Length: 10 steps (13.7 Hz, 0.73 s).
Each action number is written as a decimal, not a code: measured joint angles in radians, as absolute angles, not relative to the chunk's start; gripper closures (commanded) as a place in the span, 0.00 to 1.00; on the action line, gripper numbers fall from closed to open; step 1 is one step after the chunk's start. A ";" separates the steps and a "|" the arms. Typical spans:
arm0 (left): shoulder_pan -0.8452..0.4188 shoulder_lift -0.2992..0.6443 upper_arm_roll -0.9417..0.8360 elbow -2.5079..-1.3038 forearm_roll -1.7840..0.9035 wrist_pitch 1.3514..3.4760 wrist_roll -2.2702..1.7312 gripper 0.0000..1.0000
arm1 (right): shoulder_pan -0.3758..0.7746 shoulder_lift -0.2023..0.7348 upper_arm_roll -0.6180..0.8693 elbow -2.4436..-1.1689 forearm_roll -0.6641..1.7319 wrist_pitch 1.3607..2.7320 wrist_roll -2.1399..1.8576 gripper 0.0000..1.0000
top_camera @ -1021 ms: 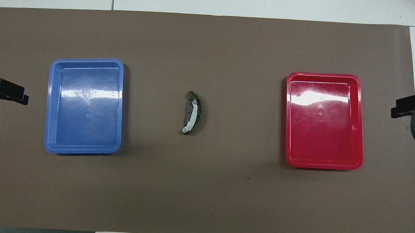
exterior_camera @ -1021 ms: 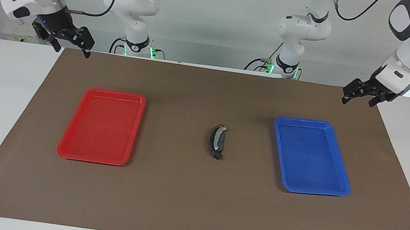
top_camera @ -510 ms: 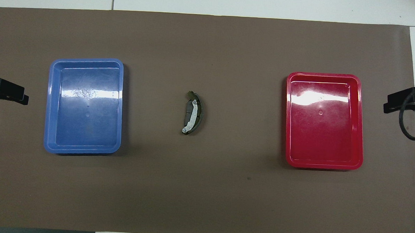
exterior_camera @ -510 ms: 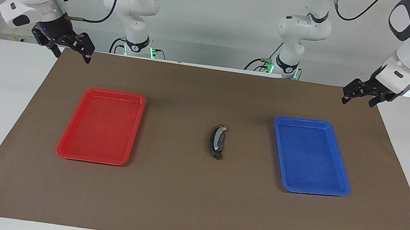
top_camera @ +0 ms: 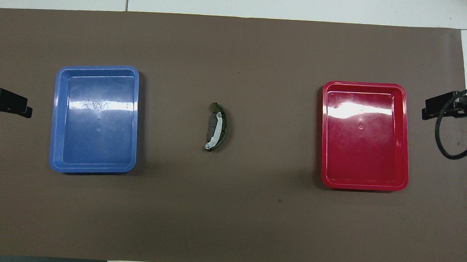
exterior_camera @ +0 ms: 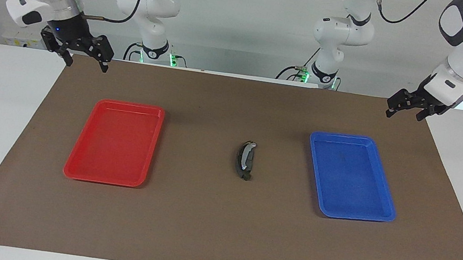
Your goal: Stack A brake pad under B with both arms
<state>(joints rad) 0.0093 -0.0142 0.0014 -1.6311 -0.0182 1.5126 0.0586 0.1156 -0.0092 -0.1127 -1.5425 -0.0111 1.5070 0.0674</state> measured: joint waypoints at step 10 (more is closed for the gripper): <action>0.009 -0.014 0.001 -1.631 -0.018 1.513 0.059 0.00 | 0.117 -0.005 -0.112 -1.543 -0.018 1.501 0.049 0.00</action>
